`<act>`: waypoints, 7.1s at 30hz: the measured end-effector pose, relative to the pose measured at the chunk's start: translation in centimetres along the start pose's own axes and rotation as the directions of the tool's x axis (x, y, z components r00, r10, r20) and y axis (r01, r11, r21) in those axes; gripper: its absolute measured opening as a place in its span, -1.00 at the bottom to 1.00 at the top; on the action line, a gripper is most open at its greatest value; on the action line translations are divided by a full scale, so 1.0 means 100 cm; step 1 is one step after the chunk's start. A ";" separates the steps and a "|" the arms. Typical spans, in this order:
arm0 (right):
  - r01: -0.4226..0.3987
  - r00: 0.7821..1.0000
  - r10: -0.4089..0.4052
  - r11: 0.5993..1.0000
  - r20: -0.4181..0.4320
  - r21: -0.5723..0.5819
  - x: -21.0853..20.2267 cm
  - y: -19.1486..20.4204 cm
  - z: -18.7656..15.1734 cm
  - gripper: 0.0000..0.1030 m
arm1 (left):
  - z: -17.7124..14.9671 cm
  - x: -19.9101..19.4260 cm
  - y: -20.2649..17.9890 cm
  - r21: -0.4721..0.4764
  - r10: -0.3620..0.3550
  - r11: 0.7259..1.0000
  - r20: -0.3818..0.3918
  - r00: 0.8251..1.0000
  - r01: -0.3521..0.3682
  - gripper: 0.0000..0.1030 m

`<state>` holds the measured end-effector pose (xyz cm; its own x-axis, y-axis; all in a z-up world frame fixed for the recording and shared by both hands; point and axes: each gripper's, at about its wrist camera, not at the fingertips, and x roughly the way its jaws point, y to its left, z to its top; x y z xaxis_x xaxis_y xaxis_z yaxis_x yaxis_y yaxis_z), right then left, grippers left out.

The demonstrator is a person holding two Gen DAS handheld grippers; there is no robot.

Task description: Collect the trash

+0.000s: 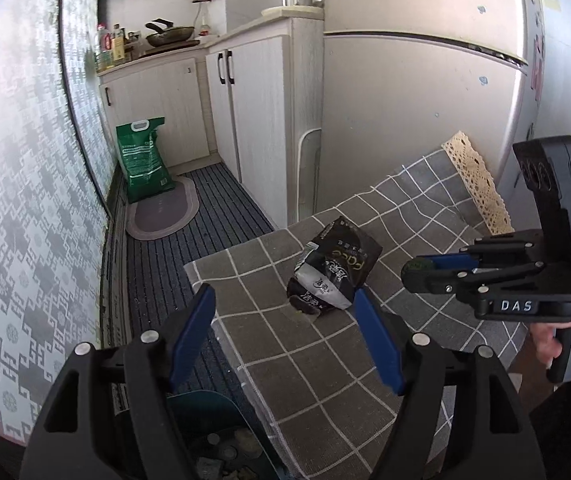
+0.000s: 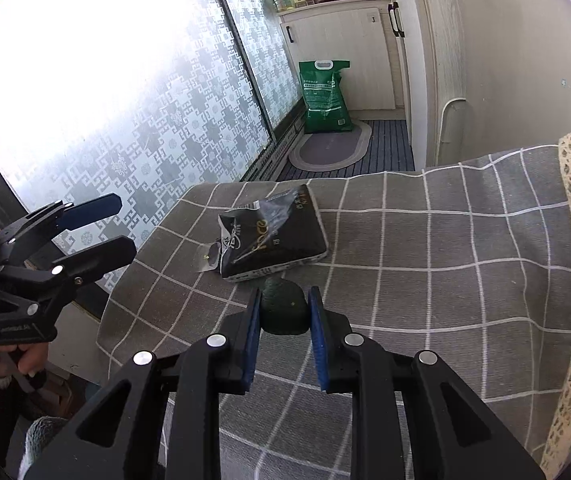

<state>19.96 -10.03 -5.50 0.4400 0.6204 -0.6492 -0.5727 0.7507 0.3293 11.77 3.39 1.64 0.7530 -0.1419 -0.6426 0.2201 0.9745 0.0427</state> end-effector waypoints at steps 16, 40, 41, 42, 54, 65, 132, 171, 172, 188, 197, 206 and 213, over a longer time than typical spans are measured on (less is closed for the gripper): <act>-0.079 0.997 0.078 0.996 0.020 0.052 -0.036 -0.043 -0.008 -0.56 | 0.026 0.071 -0.037 0.303 -0.061 0.940 -0.299 0.952 0.155 0.61; -0.098 0.995 0.097 0.995 0.019 0.032 -0.052 -0.050 -0.013 -0.56 | 0.019 0.078 -0.039 0.212 -0.109 0.959 -0.339 0.934 0.189 0.01; -0.099 0.995 0.098 0.995 0.017 0.026 -0.052 -0.048 -0.013 -0.56 | 0.018 0.073 -0.041 0.212 -0.102 0.961 -0.335 0.937 0.180 0.01; -0.099 0.995 0.098 0.995 0.013 0.020 -0.053 -0.046 -0.012 -0.56 | 0.016 0.067 -0.044 0.209 -0.096 0.963 -0.331 0.939 0.172 0.01; -0.073 0.997 0.073 0.997 0.002 -0.027 -0.072 -0.047 -0.023 -0.56 | -0.002 0.017 -0.063 0.100 -0.062 0.991 -0.273 0.960 0.092 0.01; -0.047 0.998 0.043 0.992 -0.035 -0.116 -0.054 -0.018 -0.025 -0.56 | -0.039 0.010 -0.018 -0.135 -0.096 0.988 -0.179 0.979 0.072 0.01; -0.208 0.934 0.045 0.874 -0.353 -0.439 0.138 0.245 -0.065 -0.56 | -0.229 -0.021 0.140 -0.421 0.115 0.883 -0.241 0.964 -0.210 -0.39; -0.189 0.913 -0.016 0.870 -0.408 -0.456 0.183 0.261 -0.100 -0.54 | -0.178 -0.150 0.122 -0.401 0.214 0.909 0.213 0.953 -0.115 -0.60; -0.192 0.921 -0.005 0.865 -0.390 -0.463 0.175 0.264 -0.097 -0.54 | -0.180 -0.152 0.121 -0.402 0.214 0.908 0.213 0.953 -0.114 -0.60; -0.086 0.994 0.041 0.867 -0.102 -0.492 0.009 0.244 -0.067 -0.27 | -0.194 -0.155 0.075 -0.342 0.303 0.909 0.147 0.941 -0.240 0.38; 0.056 0.998 -0.035 0.897 0.055 -0.438 -0.097 0.195 -0.074 0.66 | -0.187 -0.144 0.047 -0.325 0.315 0.910 0.134 0.939 -0.259 0.88; 0.089 0.985 -0.032 0.936 0.170 -0.341 -0.150 0.151 -0.095 0.94 | -0.185 -0.141 0.032 -0.316 0.358 0.900 0.139 0.923 -0.301 0.94; 0.099 0.983 -0.047 0.949 0.177 -0.301 -0.143 0.136 -0.098 0.94 | -0.183 -0.139 0.031 -0.313 0.357 0.902 0.147 0.922 -0.299 0.94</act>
<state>-0.86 -10.92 1.52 0.5818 0.6147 -0.5327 -0.7074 0.7056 0.0416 -9.34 11.53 -3.27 0.8644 0.1915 -0.4648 -0.2206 0.9753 -0.0085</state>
